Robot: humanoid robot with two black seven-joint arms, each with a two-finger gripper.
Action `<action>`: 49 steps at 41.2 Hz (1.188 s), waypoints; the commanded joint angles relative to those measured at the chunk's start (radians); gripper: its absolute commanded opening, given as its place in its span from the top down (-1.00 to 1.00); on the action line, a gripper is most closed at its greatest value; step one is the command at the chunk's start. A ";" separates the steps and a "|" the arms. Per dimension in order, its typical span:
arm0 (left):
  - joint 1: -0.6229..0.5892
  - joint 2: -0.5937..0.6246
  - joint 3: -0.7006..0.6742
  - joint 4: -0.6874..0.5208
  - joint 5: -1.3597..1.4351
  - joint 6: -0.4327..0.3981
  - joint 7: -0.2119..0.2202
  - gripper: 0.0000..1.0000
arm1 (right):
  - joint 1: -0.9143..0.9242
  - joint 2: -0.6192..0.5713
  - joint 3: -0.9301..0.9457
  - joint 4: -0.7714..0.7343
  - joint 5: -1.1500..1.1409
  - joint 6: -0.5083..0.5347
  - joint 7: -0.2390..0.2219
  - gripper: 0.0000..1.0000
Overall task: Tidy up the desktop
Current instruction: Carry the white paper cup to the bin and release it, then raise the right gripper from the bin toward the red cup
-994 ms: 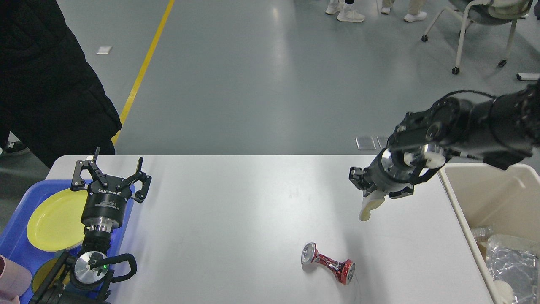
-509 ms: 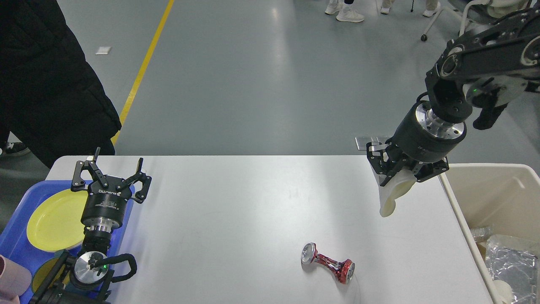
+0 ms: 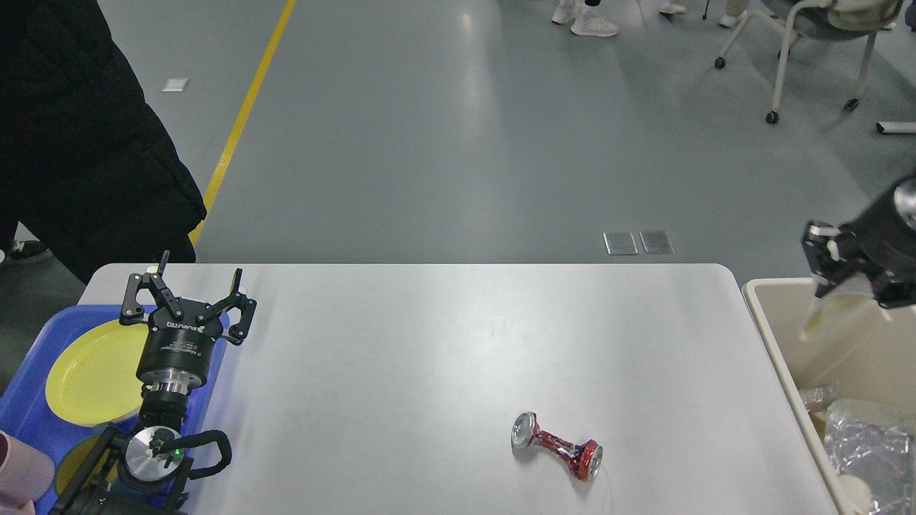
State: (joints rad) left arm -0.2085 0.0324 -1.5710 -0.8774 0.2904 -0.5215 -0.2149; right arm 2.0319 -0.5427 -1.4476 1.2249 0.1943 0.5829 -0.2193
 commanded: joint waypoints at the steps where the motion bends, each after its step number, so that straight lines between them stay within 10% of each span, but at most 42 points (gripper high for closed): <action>1: 0.000 0.000 0.000 0.000 0.001 0.000 -0.001 -0.93 | -0.220 -0.095 0.039 -0.211 -0.003 0.000 0.001 1.00; 12: 0.000 0.000 0.000 0.000 0.001 0.000 0.000 -0.93 | -0.826 -0.114 0.331 -0.646 -0.003 -0.149 0.006 1.00; 24: 0.000 0.000 0.000 0.000 0.001 0.000 -0.001 -0.93 | -1.315 0.047 0.490 -0.921 -0.001 -0.570 0.008 1.00; 49: 0.000 0.000 0.000 0.000 0.001 0.000 -0.001 -0.93 | -1.469 0.171 0.549 -1.087 0.013 -0.709 0.006 1.00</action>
State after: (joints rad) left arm -0.2086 0.0322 -1.5708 -0.8774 0.2901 -0.5215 -0.2162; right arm 0.5659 -0.3799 -0.8987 0.1382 0.2071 -0.1241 -0.2115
